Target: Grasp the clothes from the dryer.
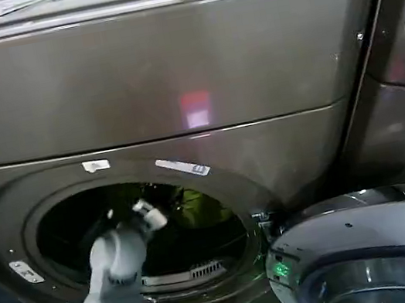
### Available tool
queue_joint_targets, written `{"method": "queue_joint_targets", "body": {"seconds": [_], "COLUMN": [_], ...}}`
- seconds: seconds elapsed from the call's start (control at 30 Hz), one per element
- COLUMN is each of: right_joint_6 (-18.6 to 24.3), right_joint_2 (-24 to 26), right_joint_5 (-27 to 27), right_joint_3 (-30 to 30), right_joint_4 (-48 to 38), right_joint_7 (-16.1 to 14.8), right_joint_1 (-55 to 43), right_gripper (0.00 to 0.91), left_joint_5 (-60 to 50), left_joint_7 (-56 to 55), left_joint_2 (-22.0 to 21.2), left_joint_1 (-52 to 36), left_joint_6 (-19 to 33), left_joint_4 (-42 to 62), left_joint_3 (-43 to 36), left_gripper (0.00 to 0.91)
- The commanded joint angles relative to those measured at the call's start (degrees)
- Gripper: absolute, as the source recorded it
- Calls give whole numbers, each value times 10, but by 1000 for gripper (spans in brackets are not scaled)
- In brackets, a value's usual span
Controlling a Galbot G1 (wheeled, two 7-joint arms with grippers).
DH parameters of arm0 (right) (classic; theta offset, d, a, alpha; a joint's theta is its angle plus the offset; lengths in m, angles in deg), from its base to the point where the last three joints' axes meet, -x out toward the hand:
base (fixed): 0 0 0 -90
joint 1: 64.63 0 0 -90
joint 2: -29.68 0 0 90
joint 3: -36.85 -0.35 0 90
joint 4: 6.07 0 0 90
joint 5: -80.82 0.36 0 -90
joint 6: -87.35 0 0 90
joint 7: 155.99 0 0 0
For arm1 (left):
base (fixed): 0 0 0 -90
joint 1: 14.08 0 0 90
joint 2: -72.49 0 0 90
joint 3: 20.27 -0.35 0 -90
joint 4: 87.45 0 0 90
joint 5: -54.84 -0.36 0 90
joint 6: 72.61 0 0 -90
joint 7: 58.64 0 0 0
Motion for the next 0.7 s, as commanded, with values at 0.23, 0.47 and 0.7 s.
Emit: {"method": "queue_joint_targets", "body": {"seconds": [0.23,0.47,0.7], "right_joint_6": [-3,-3,-3], "right_joint_2": [-1,-9,-8], "right_joint_5": [3,3,4], "right_joint_3": [10,17,17], "right_joint_4": [0,4,6], "right_joint_7": [-1,-3,-4], "right_joint_1": [3,2,6], "right_gripper": [907,907,907], "left_joint_5": [-18,12,-8], "left_joint_7": [88,88,87], "left_joint_2": [3,22,29], "left_joint_1": [-67,-60,-69], "left_joint_6": [35,30,20], "left_joint_4": [138,172,211], "left_joint_3": [1,-39,-33], "left_gripper": [907,907,907]}}
